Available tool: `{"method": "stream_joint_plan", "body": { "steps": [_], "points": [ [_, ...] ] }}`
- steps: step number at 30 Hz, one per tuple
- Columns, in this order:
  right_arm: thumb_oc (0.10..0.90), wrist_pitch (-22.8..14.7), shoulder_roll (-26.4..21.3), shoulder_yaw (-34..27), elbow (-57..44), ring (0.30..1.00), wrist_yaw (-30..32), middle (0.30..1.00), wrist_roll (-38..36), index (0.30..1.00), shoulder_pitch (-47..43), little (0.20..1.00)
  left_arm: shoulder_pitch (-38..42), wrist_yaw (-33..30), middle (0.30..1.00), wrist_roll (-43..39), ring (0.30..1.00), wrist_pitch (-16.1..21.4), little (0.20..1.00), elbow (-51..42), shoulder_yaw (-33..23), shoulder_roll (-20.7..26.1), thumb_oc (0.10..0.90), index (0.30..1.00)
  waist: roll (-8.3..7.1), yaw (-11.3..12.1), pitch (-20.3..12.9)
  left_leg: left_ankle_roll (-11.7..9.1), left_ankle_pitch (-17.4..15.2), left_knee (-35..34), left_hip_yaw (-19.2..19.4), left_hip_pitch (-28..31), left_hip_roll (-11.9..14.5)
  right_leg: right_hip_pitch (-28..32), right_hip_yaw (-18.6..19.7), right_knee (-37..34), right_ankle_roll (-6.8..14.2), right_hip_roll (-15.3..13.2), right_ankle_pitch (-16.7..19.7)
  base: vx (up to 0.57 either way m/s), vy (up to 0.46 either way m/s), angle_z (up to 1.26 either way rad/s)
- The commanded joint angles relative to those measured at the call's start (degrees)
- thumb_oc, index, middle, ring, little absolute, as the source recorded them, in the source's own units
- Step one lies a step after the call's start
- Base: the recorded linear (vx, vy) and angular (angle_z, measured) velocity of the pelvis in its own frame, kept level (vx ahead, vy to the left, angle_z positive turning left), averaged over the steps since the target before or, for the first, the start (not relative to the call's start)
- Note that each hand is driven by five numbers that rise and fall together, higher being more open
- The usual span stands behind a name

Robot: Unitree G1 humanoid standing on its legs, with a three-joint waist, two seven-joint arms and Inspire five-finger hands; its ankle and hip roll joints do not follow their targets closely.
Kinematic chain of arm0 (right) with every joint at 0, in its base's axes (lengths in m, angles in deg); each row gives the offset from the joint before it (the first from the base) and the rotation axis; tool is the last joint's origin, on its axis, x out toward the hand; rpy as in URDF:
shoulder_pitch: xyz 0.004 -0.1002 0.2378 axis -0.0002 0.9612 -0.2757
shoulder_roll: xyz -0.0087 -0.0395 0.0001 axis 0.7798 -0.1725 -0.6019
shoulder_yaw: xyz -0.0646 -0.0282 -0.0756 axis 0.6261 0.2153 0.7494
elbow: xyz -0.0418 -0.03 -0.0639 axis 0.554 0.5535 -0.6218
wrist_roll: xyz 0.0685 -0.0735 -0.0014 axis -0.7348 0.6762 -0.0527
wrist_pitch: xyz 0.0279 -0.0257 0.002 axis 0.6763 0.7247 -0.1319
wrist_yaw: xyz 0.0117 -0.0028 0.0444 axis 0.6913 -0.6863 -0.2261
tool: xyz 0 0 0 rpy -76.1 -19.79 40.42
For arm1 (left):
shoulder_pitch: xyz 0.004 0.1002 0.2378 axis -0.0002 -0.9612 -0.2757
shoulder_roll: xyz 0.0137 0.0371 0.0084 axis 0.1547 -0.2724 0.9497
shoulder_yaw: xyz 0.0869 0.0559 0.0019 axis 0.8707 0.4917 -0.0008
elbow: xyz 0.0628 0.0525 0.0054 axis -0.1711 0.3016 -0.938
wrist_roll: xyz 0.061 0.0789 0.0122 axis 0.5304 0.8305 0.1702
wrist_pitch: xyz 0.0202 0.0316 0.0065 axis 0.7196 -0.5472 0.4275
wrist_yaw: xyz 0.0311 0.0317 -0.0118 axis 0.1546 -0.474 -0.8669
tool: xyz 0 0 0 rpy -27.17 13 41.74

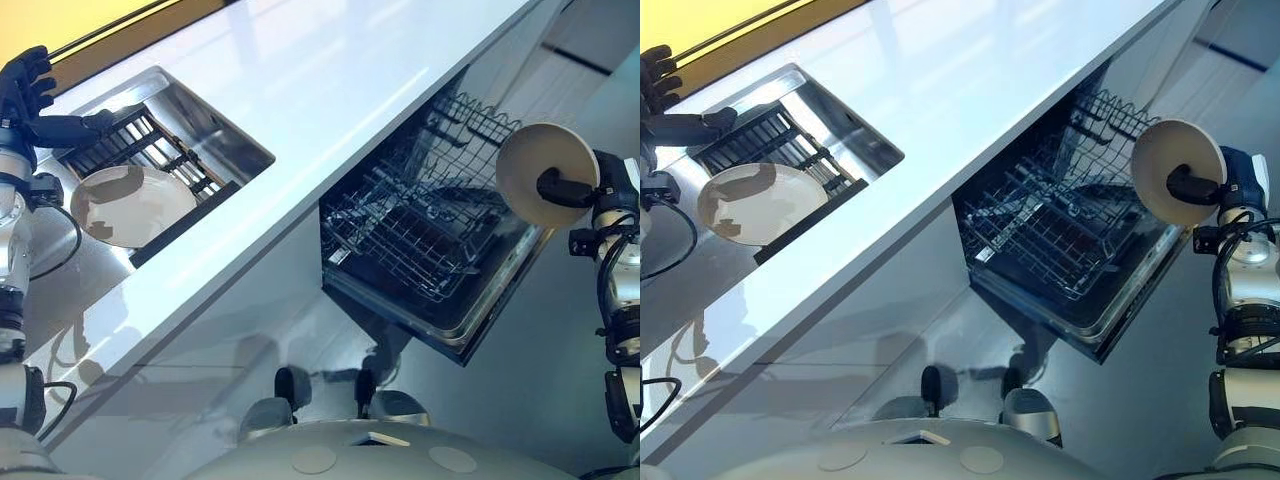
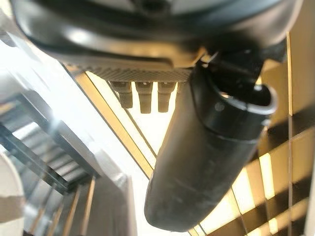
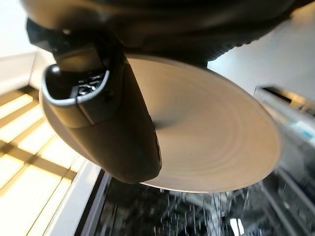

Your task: Pick up plates and place into dishwasher.

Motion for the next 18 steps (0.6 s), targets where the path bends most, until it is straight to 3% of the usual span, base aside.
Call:
{"method": "stream_joint_plan", "body": {
  "steps": [1, 8, 18],
  "points": [
    [0.100, -5.78, -8.80, 4.59, -4.84, 0.300, -0.89, 0.300, -0.15, 0.300, -7.26, 0.200, 4.73, -0.36, 0.900, -2.23, 0.900, 6.68, 0.900, 0.40, -5.59, 7.84, 0.800, 0.900, 0.81, 1.94, -4.94, -0.58, -5.00, 7.65, 0.16, -5.71, 0.36, -7.17, -0.65, 18.63, -0.46, 1.04, -12.56, 0.01, -0.114, 0.24],
    [0.100, 1.71, -7.72, 11.83, -2.66, 0.300, 0.98, 0.300, 1.24, 0.300, -13.65, 0.200, 12.77, -2.95, 0.900, -3.74, 0.900, 8.93, 0.900, -0.19, -1.22, 11.06, 0.800, 0.900, 1.39, 3.16, -0.31, -1.26, -3.59, 8.61, -1.58, -10.67, 0.50, -11.19, -0.77, 20.51, -1.45, 1.33, -12.68, -0.07, -0.090, 0.17],
    [0.100, 9.21, -0.53, 23.08, 4.32, 0.300, 11.80, 0.300, 5.97, 0.300, -25.42, 0.200, 30.45, -10.26, 0.900, -6.40, 0.900, 12.74, 0.900, 0.32, 10.17, 13.18, 0.800, 0.900, 2.56, 5.31, 5.66, -0.43, -1.98, 10.77, -2.55, -19.60, -1.06, -20.09, -0.92, 23.95, -2.45, 0.72, -11.34, -0.13, -0.058, 0.21]
  ]
}}
